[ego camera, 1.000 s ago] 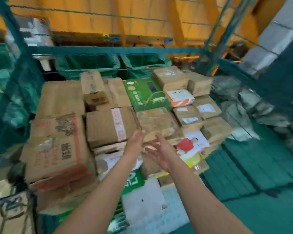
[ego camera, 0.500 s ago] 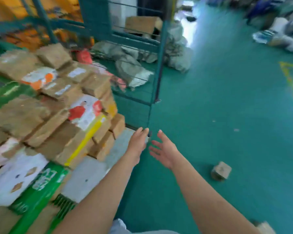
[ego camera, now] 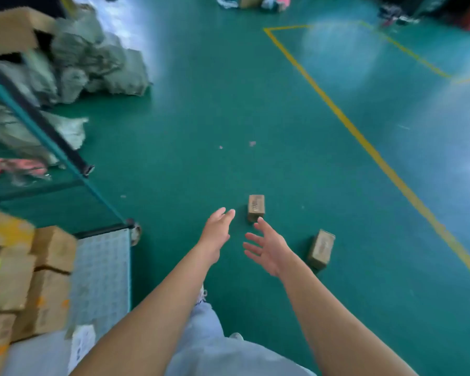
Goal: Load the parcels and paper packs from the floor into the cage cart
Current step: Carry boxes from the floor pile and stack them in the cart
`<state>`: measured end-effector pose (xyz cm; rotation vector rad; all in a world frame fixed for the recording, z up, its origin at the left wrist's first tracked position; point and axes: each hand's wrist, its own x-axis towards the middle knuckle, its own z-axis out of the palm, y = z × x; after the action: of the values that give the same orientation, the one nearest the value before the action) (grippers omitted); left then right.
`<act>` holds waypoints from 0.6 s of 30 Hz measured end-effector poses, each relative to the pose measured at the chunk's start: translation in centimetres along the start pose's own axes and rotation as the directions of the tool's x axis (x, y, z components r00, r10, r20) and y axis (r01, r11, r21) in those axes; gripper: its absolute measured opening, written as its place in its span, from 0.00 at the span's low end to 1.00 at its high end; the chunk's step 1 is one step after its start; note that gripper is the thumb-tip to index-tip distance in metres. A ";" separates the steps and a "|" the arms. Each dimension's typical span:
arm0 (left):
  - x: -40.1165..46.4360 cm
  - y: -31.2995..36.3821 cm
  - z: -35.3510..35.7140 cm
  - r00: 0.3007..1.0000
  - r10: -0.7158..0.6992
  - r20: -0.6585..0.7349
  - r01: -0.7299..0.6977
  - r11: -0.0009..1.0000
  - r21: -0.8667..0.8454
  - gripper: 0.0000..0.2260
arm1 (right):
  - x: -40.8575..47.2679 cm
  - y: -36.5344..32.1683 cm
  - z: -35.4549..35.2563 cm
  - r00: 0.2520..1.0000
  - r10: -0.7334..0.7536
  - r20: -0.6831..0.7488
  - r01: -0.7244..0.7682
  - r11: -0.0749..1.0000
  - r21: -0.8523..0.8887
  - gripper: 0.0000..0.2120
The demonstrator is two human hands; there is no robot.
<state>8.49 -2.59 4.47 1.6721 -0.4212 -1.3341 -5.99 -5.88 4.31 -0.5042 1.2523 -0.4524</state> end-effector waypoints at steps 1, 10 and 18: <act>0.7 0.2 1.8 0.999 -0.005 0.037 0.004 1.000 0.028 0.26 | 0.3 -0.5 -1.6 1.000 -0.003 -0.030 0.004 0.999 0.032 0.25; 9.2 2.2 12.1 0.971 -0.079 0.227 0.036 0.982 0.184 0.24 | 5.9 -6.5 -8.9 0.979 0.020 -0.201 0.018 0.982 0.186 0.24; 24.0 7.2 17.2 0.946 -0.226 0.232 0.164 0.952 0.260 0.24 | 17.1 -16.2 -10.0 0.954 0.119 -0.275 -0.054 0.971 0.233 0.24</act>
<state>3.42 -31.54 -3.25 1.7758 -0.5998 -1.7180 -12.08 -29.97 -1.74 -0.1936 1.4756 -0.5993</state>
